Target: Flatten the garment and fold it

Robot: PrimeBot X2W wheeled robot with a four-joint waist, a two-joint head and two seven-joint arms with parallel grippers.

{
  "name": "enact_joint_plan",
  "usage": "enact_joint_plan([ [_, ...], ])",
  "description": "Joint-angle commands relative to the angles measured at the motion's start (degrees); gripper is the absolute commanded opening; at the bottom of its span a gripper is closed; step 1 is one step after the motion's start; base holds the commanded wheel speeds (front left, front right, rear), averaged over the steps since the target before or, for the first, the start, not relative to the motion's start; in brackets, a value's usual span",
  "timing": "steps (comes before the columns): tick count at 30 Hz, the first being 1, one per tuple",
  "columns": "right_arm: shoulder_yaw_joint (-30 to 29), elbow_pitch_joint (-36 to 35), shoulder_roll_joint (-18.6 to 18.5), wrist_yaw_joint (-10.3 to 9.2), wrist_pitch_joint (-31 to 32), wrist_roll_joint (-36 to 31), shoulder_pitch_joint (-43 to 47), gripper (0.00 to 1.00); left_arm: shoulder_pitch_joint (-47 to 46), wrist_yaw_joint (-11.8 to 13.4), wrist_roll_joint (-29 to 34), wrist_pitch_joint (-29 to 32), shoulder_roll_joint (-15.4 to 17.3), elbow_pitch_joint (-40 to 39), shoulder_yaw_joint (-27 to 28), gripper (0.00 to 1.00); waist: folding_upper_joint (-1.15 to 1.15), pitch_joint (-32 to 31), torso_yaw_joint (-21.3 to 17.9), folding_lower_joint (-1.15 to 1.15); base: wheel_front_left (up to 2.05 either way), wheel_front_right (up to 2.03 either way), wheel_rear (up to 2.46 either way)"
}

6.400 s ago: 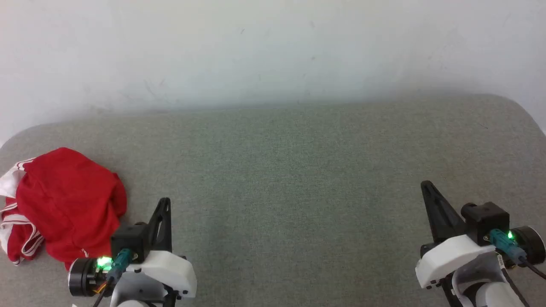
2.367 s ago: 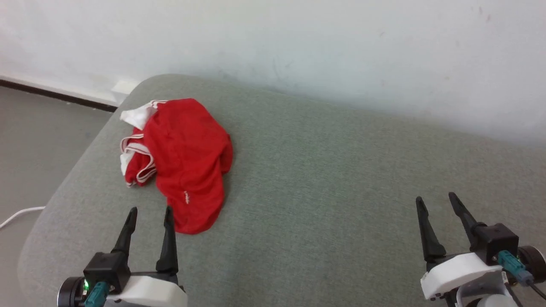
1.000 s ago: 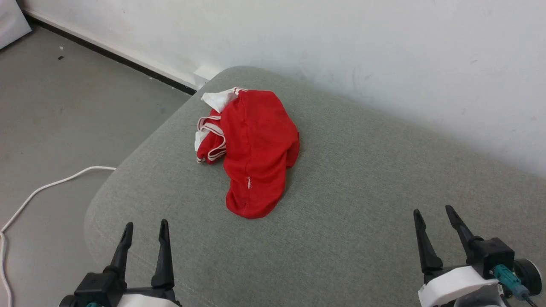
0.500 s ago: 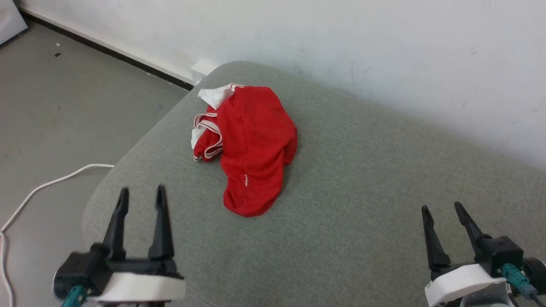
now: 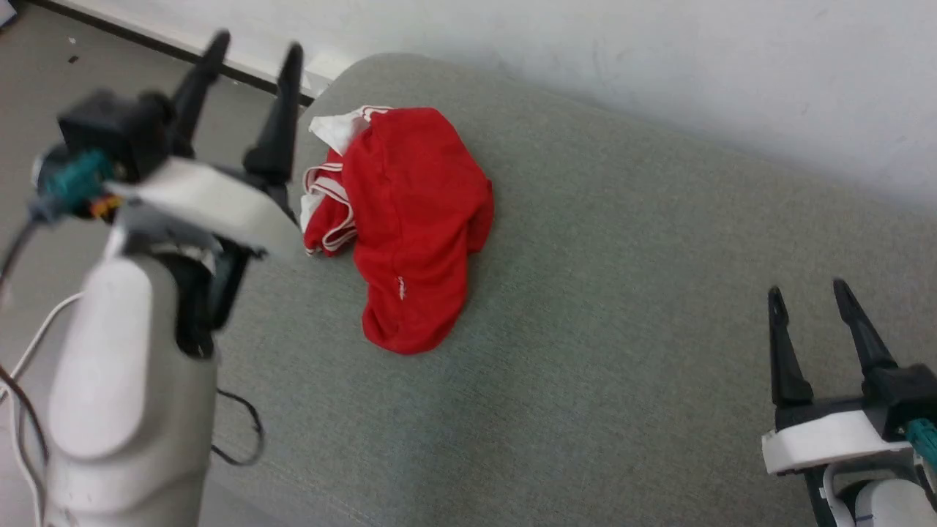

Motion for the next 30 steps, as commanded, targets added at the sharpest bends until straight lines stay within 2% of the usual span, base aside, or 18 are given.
enact_joint_plan([
  [1,0.2,-0.6,0.1,-0.1,0.2,-0.6,-0.9,1.0,-1.3,-0.5,-0.2,0.6,0.4,1.1,-0.2,1.0,0.0,3.8,-2.2,-0.01,0.0,0.0,0.0],
  [6,1.6,-5.1,0.1,-0.1,1.2,-2.5,-3.6,1.0,-10.3,-0.7,-2.1,5.8,4.5,11.4,-1.7,1.0,0.0,8.1,-6.0,-0.01,0.0,0.0,0.0],
  [13,2.7,-10.9,0.1,-0.1,3.4,-5.3,-5.9,1.0,-16.6,-0.8,-6.8,14.8,9.8,21.5,-6.4,1.0,0.0,13.4,-11.5,-0.01,0.0,0.0,0.0],
  [18,3.0,-13.6,0.1,-0.1,4.3,-5.6,-6.5,1.0,-18.1,-0.8,-13.2,25.2,11.8,26.4,-8.5,1.0,0.0,16.4,-14.8,-0.01,0.0,0.0,0.0],
  [22,3.3,-14.5,0.1,-0.1,4.5,-5.4,-6.8,1.0,-18.6,-0.3,-14.7,30.1,12.7,28.7,-8.2,1.0,0.0,18.4,-17.1,-0.01,0.0,0.0,0.0],
  [24,3.4,-14.8,0.1,-0.1,4.4,-5.2,-6.9,1.0,-18.6,0.8,-14.6,31.1,13.4,29.6,-7.9,1.0,0.0,19.2,-18.1,-0.01,0.0,0.0,0.0],
  [30,3.2,-15.7,0.1,-0.1,4.2,-5.4,-7.4,1.0,-17.7,6.4,-14.6,35.8,14.4,33.0,-6.8,1.0,0.0,21.2,-20.4,-0.01,0.0,0.0,0.0],
])
